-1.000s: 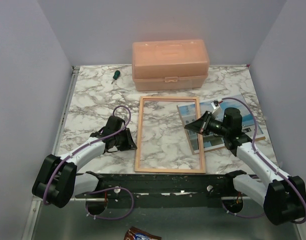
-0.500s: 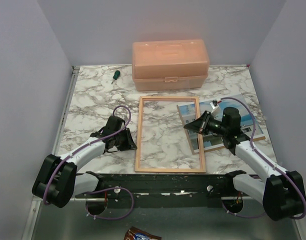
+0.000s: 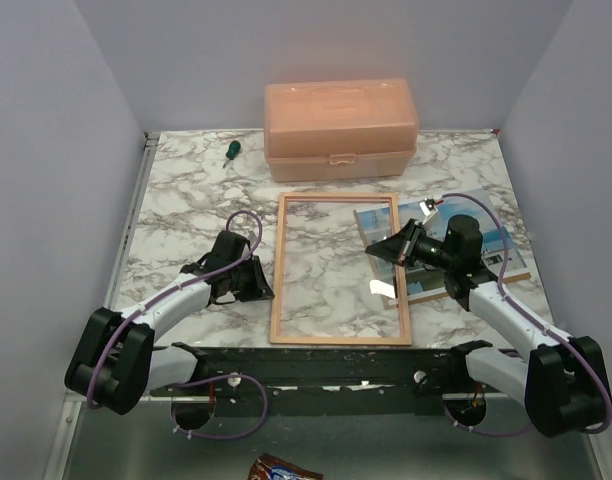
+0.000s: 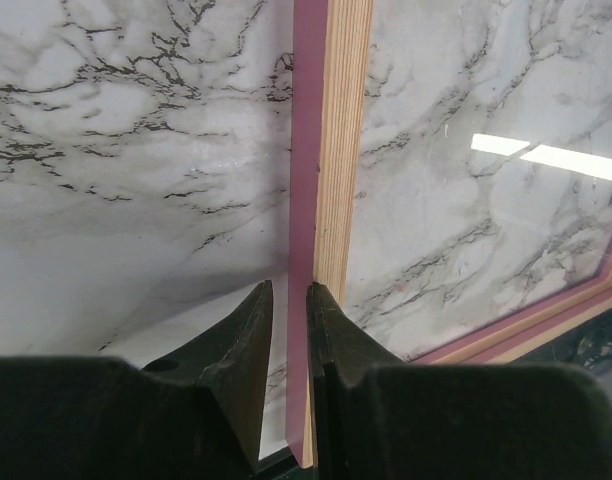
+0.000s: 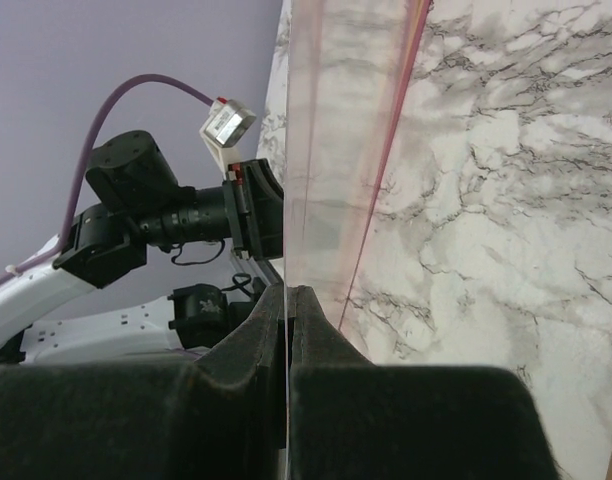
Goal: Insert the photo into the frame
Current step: Place the photo frame item in the photo frame.
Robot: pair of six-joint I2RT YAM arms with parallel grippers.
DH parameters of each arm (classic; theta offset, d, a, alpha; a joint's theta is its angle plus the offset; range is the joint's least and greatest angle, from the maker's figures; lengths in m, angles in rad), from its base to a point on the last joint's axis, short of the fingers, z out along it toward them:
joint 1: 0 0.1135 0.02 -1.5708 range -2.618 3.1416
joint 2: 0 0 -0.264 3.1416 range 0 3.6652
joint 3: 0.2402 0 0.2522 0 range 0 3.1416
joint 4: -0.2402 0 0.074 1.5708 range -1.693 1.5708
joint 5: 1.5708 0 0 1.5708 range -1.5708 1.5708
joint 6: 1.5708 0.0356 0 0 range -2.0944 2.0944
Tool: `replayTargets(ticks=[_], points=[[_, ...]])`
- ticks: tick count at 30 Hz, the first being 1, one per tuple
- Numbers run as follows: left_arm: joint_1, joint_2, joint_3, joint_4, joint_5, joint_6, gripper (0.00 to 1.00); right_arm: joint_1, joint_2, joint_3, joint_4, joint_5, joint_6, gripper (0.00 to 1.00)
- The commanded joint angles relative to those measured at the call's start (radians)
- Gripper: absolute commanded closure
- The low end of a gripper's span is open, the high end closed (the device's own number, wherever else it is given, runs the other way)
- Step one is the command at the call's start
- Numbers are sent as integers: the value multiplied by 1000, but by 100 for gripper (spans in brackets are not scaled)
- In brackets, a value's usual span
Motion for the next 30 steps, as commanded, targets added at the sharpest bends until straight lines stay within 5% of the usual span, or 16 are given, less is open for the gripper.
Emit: replayTargets(ticks=[1, 30], points=[[-2, 44, -27, -52, -47, 32, 79, 8, 26, -31, 73, -31, 40, 99], [-2, 43, -27, -55, -47, 33, 80, 8, 36, -54, 164, -15, 186, 99]])
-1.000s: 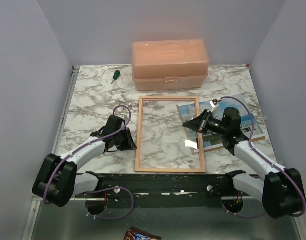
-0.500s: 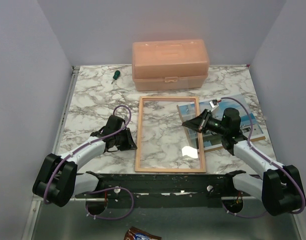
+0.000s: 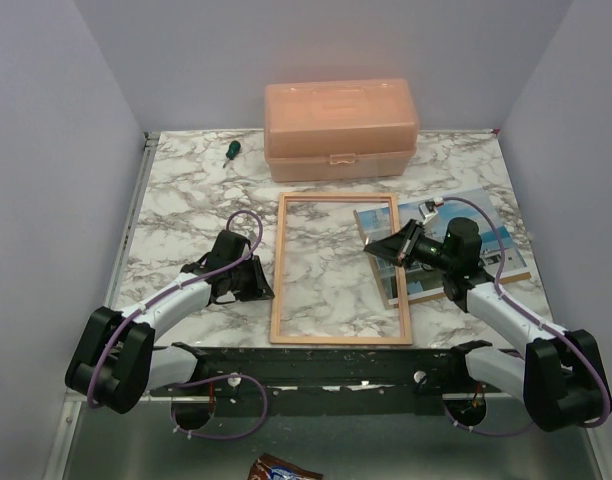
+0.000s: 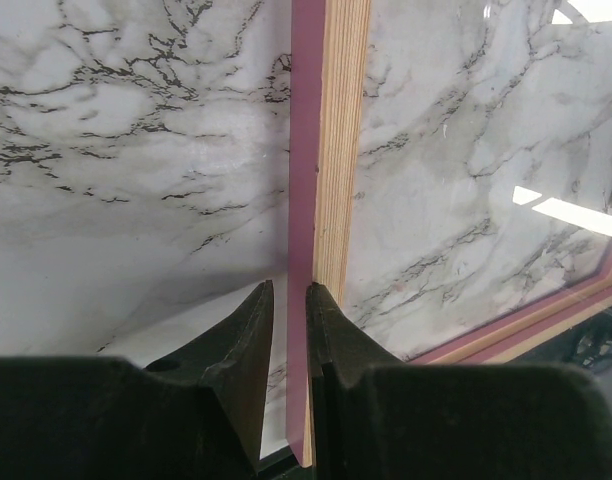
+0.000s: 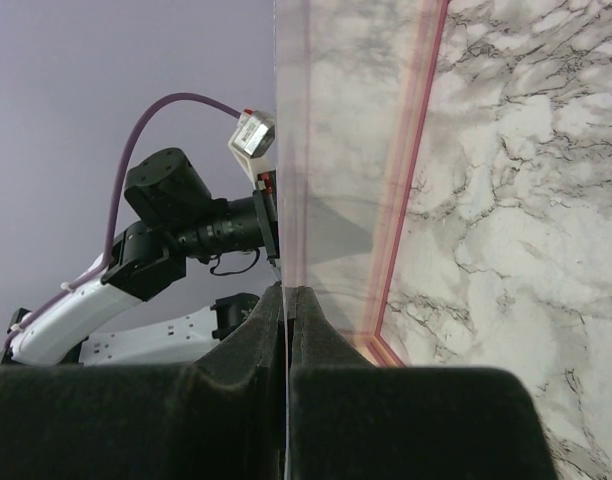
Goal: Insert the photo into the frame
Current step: Place the photo frame item in the photo frame.
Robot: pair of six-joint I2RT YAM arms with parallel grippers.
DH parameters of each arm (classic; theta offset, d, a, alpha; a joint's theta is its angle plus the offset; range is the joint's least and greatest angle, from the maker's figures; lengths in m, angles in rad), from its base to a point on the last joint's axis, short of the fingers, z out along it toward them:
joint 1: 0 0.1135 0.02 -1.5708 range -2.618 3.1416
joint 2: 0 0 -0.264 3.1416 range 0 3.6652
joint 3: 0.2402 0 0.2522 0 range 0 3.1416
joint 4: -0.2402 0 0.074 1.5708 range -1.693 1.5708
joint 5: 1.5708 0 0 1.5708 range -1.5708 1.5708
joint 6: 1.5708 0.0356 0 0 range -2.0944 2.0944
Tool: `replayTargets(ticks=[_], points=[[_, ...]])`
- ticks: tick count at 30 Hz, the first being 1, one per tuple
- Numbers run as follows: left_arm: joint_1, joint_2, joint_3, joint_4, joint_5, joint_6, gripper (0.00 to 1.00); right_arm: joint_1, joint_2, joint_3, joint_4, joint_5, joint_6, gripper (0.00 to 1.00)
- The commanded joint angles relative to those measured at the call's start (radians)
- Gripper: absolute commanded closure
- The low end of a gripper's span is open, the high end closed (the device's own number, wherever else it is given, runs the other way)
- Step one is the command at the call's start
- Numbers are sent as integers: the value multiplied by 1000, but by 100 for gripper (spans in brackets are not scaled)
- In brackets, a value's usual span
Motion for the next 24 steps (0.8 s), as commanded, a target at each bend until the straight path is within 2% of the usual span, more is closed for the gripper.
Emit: replayTargets(ticks=[1, 14, 24], points=[[-2, 38, -31, -53, -49, 32, 80, 9, 3, -12, 23, 1, 11, 99], [-2, 37, -31, -53, -50, 32, 80, 9, 5, -74, 13, 18, -10, 99], [-2, 40, -28, -53, -48, 34, 80, 9, 6, -38, -148, 48, -126, 99]])
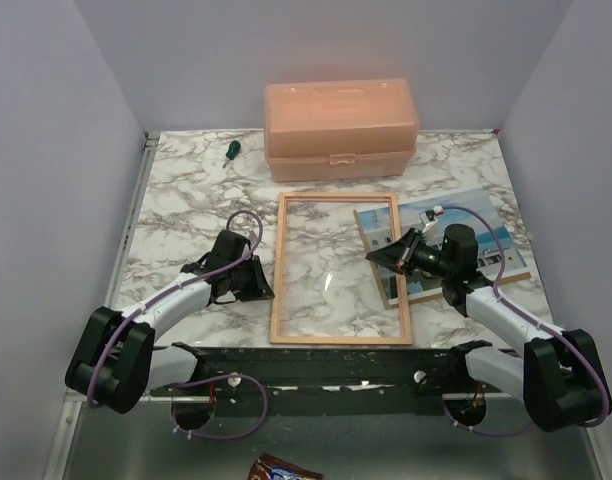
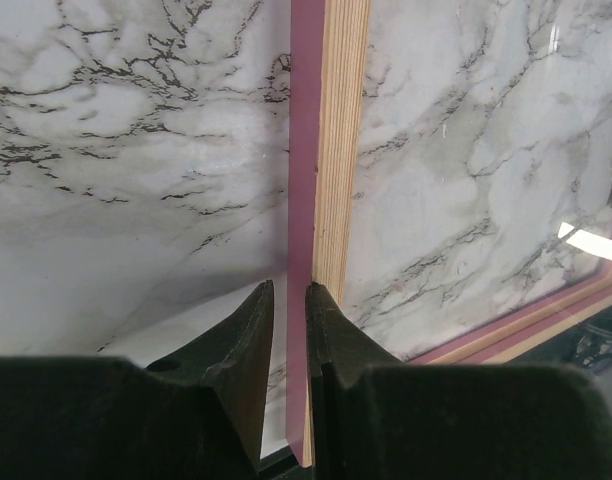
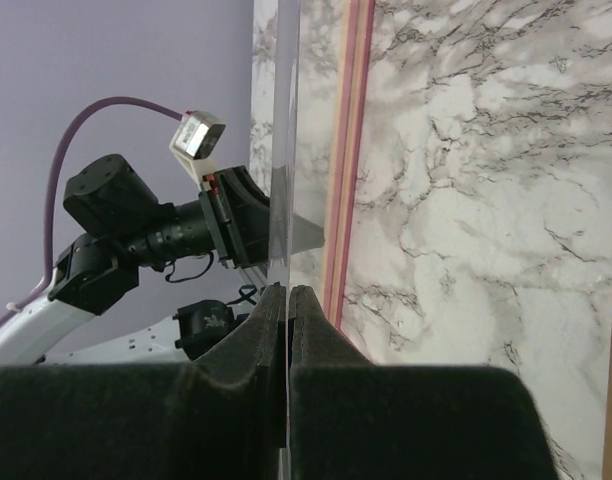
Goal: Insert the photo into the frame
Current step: Place the photo frame item in the photo frame.
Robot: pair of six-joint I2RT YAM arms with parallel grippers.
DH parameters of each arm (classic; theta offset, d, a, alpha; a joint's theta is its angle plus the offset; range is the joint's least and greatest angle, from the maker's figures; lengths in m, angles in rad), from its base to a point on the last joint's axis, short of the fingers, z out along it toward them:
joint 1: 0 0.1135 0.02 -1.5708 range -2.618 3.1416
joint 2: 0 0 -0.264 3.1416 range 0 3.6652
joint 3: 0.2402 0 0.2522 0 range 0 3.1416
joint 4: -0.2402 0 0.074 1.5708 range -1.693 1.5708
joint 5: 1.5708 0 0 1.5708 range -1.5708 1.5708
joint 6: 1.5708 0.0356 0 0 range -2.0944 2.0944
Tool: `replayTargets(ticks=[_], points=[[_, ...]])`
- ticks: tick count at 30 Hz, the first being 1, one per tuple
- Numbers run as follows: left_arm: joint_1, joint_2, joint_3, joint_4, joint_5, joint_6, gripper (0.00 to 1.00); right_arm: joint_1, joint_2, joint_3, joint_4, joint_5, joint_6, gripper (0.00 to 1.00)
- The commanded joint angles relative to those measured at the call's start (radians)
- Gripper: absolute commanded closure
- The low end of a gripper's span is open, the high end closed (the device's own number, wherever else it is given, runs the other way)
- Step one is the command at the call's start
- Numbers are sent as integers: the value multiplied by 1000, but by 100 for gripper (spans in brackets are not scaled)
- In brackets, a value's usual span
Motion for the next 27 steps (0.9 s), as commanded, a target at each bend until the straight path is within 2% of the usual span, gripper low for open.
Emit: replayTargets(ticks=[1, 10, 27], points=[[-2, 40, -28, -54, -49, 34, 80, 11, 7, 30, -127, 2, -93, 99], [-2, 40, -28, -53, -48, 34, 80, 10, 3, 159, -365, 80, -248, 99], [-2, 45, -27, -54, -45, 37, 80, 10, 15, 128, -373, 71, -282, 99]])
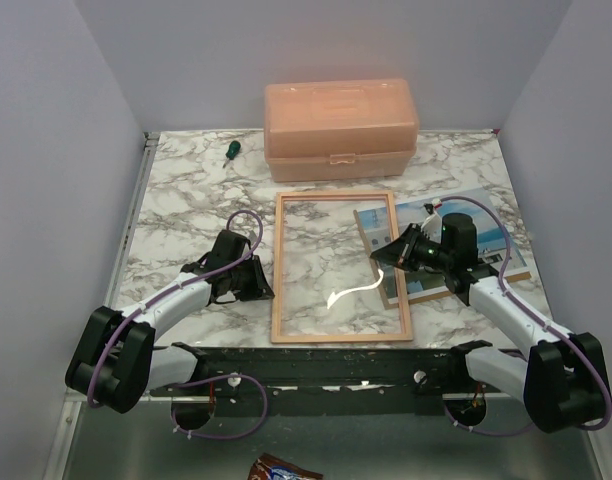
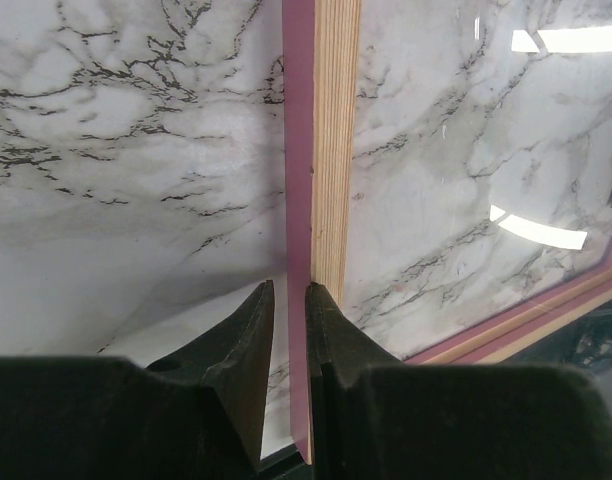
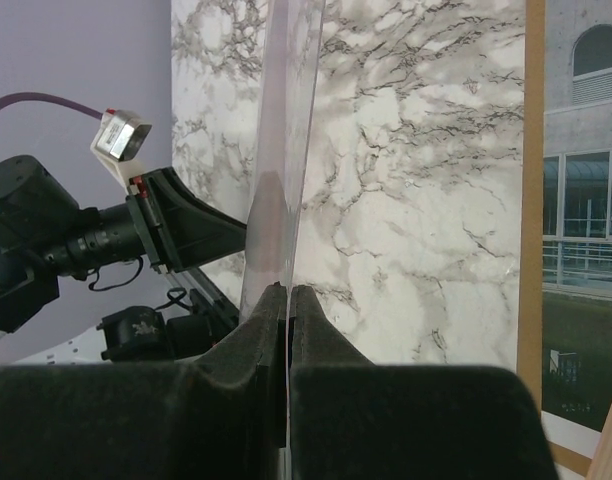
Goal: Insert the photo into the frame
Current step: Place the photo frame item in the photo frame.
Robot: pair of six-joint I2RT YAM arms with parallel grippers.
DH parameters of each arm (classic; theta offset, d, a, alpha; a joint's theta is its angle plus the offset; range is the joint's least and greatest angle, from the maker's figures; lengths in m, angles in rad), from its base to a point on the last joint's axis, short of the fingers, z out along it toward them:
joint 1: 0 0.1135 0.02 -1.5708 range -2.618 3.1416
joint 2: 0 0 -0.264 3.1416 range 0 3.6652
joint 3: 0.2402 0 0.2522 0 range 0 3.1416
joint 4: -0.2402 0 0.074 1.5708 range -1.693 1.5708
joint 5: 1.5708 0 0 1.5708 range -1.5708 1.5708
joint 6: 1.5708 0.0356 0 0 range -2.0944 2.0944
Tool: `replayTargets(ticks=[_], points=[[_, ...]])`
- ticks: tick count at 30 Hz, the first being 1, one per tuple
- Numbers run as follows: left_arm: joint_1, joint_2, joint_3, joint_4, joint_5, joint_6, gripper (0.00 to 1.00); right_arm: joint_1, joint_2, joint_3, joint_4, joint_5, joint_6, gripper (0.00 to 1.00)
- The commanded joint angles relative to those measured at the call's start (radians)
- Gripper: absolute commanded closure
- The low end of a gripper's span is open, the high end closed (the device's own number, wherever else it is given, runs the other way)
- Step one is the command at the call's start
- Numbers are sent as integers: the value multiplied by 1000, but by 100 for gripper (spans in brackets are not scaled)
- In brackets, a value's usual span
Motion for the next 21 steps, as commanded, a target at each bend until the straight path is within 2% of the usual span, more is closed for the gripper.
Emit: replayTargets(ticks=[1, 21], points=[[-1, 43, -28, -55, -45, 35, 80, 11, 21, -4, -53, -17, -45, 99], [-2, 52, -24, -56, -42, 38, 81, 11, 75, 64, -143, -8, -136, 99]])
